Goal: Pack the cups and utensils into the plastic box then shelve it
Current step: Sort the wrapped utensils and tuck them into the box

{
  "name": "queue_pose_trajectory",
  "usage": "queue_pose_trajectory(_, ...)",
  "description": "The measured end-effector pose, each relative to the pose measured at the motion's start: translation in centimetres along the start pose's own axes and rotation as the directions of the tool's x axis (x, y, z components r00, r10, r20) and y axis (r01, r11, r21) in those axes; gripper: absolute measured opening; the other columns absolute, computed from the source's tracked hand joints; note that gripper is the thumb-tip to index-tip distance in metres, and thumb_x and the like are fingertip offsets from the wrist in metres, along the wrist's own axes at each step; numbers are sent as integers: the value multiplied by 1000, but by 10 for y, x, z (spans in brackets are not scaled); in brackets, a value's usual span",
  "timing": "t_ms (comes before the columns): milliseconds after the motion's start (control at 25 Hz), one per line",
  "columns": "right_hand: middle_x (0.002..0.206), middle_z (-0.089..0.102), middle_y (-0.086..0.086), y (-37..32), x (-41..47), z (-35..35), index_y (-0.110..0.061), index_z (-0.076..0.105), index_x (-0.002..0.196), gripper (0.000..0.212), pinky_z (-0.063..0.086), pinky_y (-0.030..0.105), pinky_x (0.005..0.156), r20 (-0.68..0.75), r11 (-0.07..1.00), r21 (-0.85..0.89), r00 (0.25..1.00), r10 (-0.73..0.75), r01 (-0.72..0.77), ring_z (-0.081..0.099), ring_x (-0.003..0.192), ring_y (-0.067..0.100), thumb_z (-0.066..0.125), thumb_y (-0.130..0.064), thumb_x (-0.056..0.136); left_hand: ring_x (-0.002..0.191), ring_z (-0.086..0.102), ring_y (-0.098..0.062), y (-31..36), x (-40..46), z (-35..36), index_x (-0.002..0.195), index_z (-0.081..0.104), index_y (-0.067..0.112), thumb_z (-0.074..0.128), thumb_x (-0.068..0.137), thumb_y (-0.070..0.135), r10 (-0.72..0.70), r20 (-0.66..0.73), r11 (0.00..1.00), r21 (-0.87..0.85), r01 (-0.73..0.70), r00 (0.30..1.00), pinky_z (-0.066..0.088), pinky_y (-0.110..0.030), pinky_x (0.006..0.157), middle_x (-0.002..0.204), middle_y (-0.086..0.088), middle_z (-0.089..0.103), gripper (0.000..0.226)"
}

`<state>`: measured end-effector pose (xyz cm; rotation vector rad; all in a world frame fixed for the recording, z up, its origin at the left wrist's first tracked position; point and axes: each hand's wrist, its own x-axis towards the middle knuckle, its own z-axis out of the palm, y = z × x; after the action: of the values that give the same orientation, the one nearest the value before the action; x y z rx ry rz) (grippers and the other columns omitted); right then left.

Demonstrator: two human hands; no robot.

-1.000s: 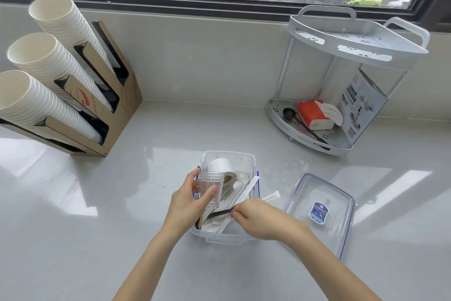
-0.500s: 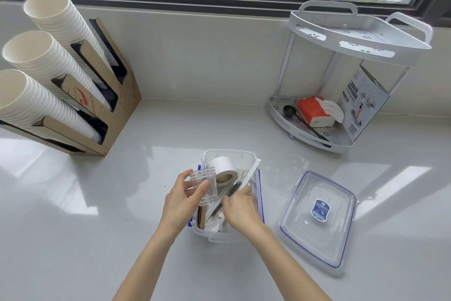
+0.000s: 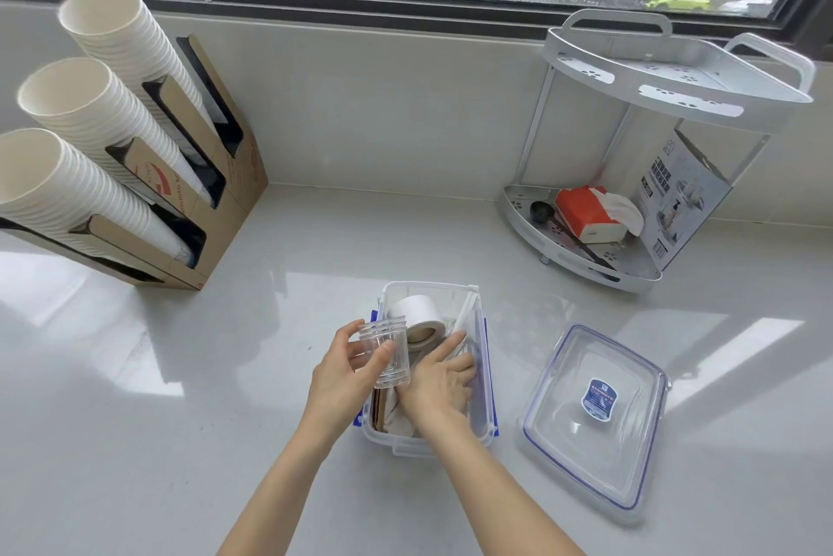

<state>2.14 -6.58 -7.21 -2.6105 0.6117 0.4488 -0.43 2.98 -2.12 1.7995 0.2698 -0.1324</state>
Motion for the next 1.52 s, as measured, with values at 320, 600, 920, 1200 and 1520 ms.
queue_pose_trajectory(320, 135, 27, 34, 2, 10, -7, -3, -23, 142, 93, 46, 33, 96, -14, 998, 63, 1000, -21, 22, 56, 109, 35, 53, -5, 89, 104, 55, -17, 0, 0, 1, 130, 41, 19, 59, 83, 28, -4, 8, 1000, 8, 3, 1000, 38, -24, 84, 118, -6, 60, 52)
queue_pose_trajectory(600, 142, 30, 33, 7, 12, -19, 2, -17, 143, 87, 46, 34, 94, 44, 994, 109, 999, 3, -8, 53, 119, 35, 50, -3, 90, 108, 56, -18, -1, 0, 0, 130, 40, 20, 60, 83, 29, -10, 28, 1000, 26, 10, 1000, 40, -25, 87, 114, -5, 59, 52)
queue_pose_trajectory(920, 142, 34, 29, 9, 5, -29, -5, -12, 145, 73, 40, 40, 99, 66, 960, 278, 998, -7, -12, 43, 126, 39, 40, -12, 94, 103, 54, -15, 4, -1, 0, 130, 39, 21, 58, 84, 27, -2, 54, 999, 38, 0, 999, 37, -24, 83, 109, 0, 57, 50)
queue_pose_trajectory(1200, 140, 28, 28, 4, 5, -48, -6, 2, 142, 56, 47, 40, 89, 48, 889, 456, 997, -62, 34, 50, 115, 42, 32, -4, 94, 104, 54, -16, 3, -1, 0, 131, 38, 20, 58, 84, 28, -1, 53, 999, 47, -1, 999, 38, -25, 85, 109, -1, 57, 51)
queue_pose_trajectory(1520, 138, 32, 26, 7, 3, -24, 2, 24, 131, 45, 47, 37, 86, 79, 974, 227, 997, 3, -21, 56, 112, 38, 46, -2, 92, 108, 55, -17, 1, -1, 2, 130, 39, 22, 59, 83, 28, -3, 45, 999, 48, 0, 999, 37, -24, 84, 112, -2, 58, 51)
